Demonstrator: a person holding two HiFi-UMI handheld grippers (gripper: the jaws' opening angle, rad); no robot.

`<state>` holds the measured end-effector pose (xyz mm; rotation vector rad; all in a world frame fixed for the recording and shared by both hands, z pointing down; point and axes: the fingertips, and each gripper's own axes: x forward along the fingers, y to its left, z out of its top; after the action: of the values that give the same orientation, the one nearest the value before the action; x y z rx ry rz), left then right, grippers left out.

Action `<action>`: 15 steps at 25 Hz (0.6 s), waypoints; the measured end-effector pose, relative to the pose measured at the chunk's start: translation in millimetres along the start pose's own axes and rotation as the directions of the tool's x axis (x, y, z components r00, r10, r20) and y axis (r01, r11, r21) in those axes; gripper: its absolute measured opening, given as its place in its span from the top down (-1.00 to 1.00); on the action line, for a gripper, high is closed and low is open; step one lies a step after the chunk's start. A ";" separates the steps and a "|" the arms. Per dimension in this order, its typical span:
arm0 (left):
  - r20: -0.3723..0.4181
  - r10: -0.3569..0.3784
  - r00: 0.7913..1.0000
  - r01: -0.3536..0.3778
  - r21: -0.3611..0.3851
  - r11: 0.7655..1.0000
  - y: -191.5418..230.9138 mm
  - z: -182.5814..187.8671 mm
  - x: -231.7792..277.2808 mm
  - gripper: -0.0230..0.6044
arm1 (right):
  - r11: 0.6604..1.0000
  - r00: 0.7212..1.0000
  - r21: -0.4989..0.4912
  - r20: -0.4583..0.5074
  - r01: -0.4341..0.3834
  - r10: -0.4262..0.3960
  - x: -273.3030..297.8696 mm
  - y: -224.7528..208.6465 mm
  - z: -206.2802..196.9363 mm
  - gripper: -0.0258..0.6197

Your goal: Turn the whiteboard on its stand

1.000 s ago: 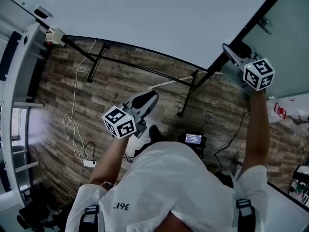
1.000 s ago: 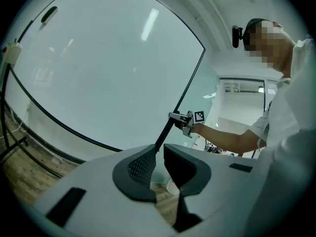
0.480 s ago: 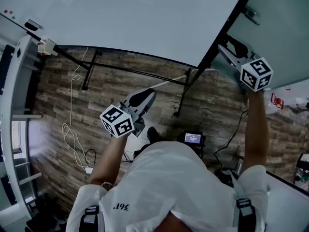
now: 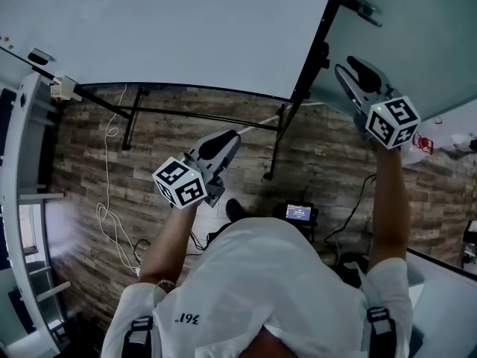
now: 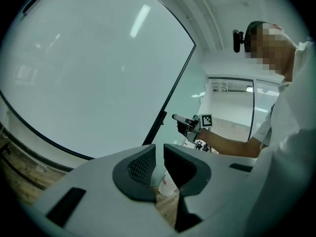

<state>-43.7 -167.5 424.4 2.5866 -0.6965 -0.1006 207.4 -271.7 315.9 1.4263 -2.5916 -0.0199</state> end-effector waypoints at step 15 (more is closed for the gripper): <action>-0.006 -0.080 0.997 0.080 0.001 0.997 -39.5 2.1 27.2 0.80 | 0.994 0.995 0.032 0.007 0.103 -0.103 -69.8 23.7 -8.7 0.64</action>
<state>-2.3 -151.4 406.0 2.6150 -0.5906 -0.1179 225.5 -199.7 316.1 1.5731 -2.5329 0.0003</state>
